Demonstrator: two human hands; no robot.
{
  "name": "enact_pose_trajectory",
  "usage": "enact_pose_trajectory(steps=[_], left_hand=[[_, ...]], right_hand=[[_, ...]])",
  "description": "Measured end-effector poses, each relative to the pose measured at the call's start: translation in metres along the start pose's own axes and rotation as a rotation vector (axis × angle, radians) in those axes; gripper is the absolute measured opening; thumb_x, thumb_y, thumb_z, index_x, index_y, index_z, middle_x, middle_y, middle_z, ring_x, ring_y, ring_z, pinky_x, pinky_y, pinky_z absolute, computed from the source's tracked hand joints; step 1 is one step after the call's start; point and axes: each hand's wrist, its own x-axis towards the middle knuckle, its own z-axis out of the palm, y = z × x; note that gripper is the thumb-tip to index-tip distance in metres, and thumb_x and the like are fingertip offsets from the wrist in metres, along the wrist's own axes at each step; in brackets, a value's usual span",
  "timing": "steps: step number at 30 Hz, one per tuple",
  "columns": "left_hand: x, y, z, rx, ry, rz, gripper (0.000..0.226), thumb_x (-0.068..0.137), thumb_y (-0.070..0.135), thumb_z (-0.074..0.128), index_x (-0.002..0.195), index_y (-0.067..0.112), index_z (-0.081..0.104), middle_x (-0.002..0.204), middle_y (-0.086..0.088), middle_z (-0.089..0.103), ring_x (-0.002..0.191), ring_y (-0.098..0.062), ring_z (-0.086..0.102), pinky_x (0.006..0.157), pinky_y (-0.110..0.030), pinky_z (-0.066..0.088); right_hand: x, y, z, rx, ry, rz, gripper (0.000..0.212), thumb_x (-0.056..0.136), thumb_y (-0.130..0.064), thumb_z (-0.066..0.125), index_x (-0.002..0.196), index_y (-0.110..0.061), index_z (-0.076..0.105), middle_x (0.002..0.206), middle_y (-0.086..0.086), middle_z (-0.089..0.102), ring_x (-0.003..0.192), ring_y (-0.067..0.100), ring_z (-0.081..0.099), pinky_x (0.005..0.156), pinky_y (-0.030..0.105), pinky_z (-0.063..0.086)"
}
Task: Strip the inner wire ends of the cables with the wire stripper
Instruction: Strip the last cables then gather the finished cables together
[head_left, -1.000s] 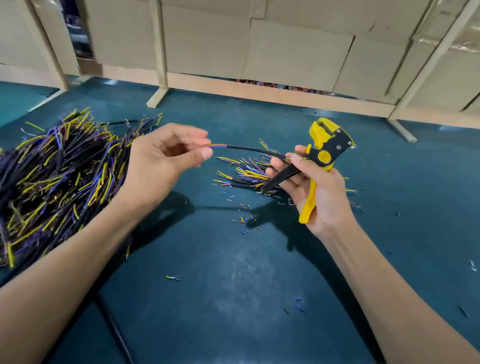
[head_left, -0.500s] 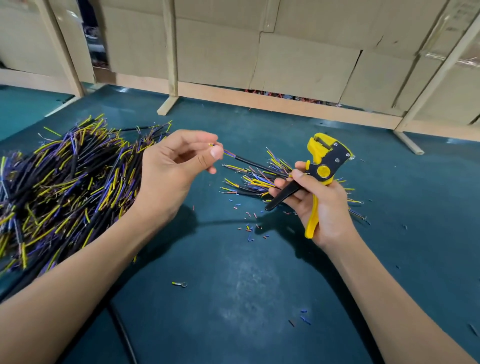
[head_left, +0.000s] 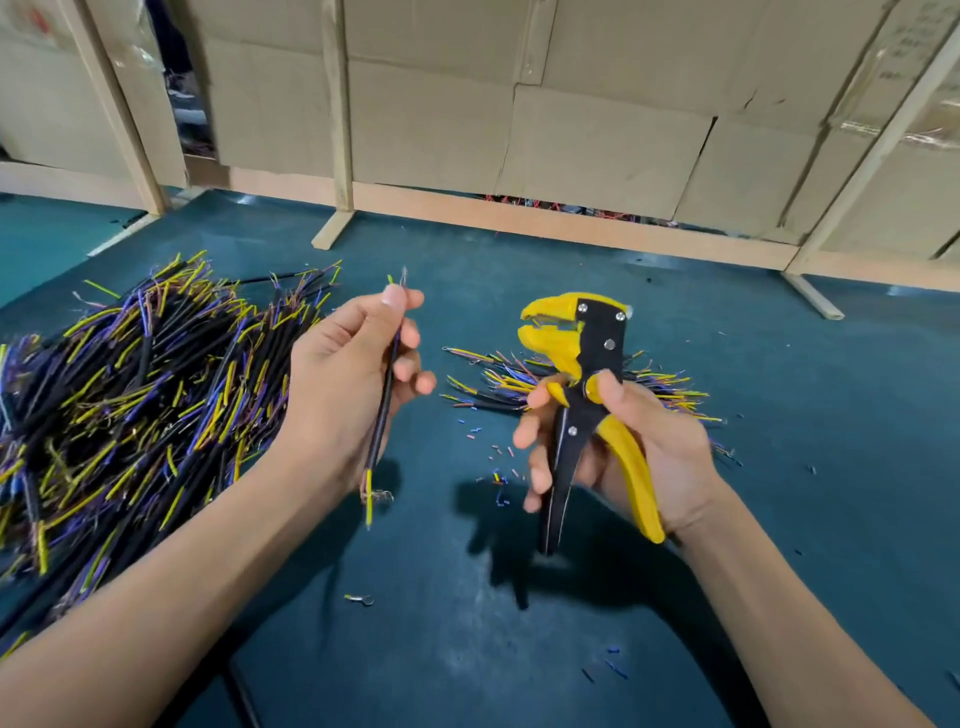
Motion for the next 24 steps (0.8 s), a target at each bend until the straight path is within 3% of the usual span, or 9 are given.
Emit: enact_pose_trajectory(steps=[4,6,10,14,16,19,21,24], left_hand=[[-0.008,-0.004,0.005,0.074,-0.035,0.031,0.020,0.101,0.022,0.057,0.092,0.007,0.067,0.067,0.001,0.057,0.047,-0.010,0.039,0.039,-0.020,0.033],[-0.014,-0.008,0.009,0.137,-0.103,0.033,0.018,0.095,0.025,0.063,0.087,0.010,0.070,0.066,-0.001,0.059,0.044,-0.011,0.039,0.037,-0.018,0.031],[-0.025,-0.021,0.012,0.467,-0.249,0.072,0.018,0.096,0.021,0.065,0.080,0.014,0.068,0.059,0.001,0.064,0.040,-0.013,0.043,0.038,-0.022,0.036],[-0.025,-0.025,0.013,0.628,-0.309,0.113,0.019,0.099,0.016,0.061,0.080,0.014,0.066,0.067,-0.001,0.069,0.046,-0.014,0.049,0.046,-0.027,0.043],[-0.023,-0.022,0.011,0.671,-0.366,0.128,0.018,0.098,0.014,0.062,0.081,0.018,0.066,0.071,-0.001,0.071,0.049,-0.011,0.050,0.050,-0.023,0.043],[-0.024,-0.022,0.008,0.734,-0.451,0.134,0.016,0.099,0.011,0.061,0.088,0.021,0.067,0.079,0.002,0.072,0.059,-0.003,0.053,0.059,-0.012,0.040],[-0.025,-0.026,0.008,0.696,-0.446,0.115,0.013,0.100,0.009,0.058,0.098,0.019,0.067,0.082,0.003,0.073,0.064,-0.002,0.055,0.062,-0.013,0.041],[-0.024,-0.030,0.008,0.564,-0.355,0.079,0.019,0.102,0.013,0.055,0.115,0.025,0.060,0.083,-0.002,0.074,0.062,-0.010,0.052,0.058,-0.020,0.043]], right_hand=[[0.007,0.013,0.010,-0.090,0.245,-0.203,0.020,0.089,-0.020,0.071,0.101,-0.005,0.070,0.095,0.024,0.070,0.068,0.037,0.067,0.066,0.053,0.057],[0.011,0.019,0.013,-0.100,0.337,-0.254,0.016,0.088,-0.014,0.071,0.101,-0.005,0.068,0.095,0.024,0.071,0.069,0.036,0.068,0.067,0.051,0.058],[0.015,0.019,0.016,-0.177,0.460,-0.288,0.034,0.080,-0.014,0.080,0.107,-0.003,0.063,0.094,0.022,0.074,0.071,0.037,0.071,0.068,0.048,0.059],[0.017,0.018,0.018,-0.262,0.534,-0.287,0.031,0.077,-0.010,0.079,0.106,-0.009,0.067,0.090,0.018,0.075,0.070,0.036,0.071,0.077,0.055,0.060],[0.017,0.019,0.018,-0.250,0.578,-0.266,0.033,0.076,-0.013,0.081,0.107,-0.010,0.069,0.091,0.016,0.076,0.075,0.034,0.073,0.083,0.059,0.059],[0.016,0.018,0.014,-0.228,0.580,-0.248,0.037,0.074,-0.011,0.082,0.109,-0.008,0.068,0.092,0.017,0.076,0.076,0.033,0.074,0.075,0.052,0.062],[0.015,0.017,0.011,-0.248,0.592,-0.241,0.038,0.074,-0.010,0.081,0.110,-0.008,0.067,0.094,0.020,0.076,0.078,0.038,0.074,0.074,0.051,0.062],[0.015,0.017,0.008,-0.274,0.614,-0.242,0.039,0.076,-0.012,0.081,0.111,-0.008,0.066,0.096,0.021,0.076,0.082,0.044,0.073,0.081,0.064,0.058]])
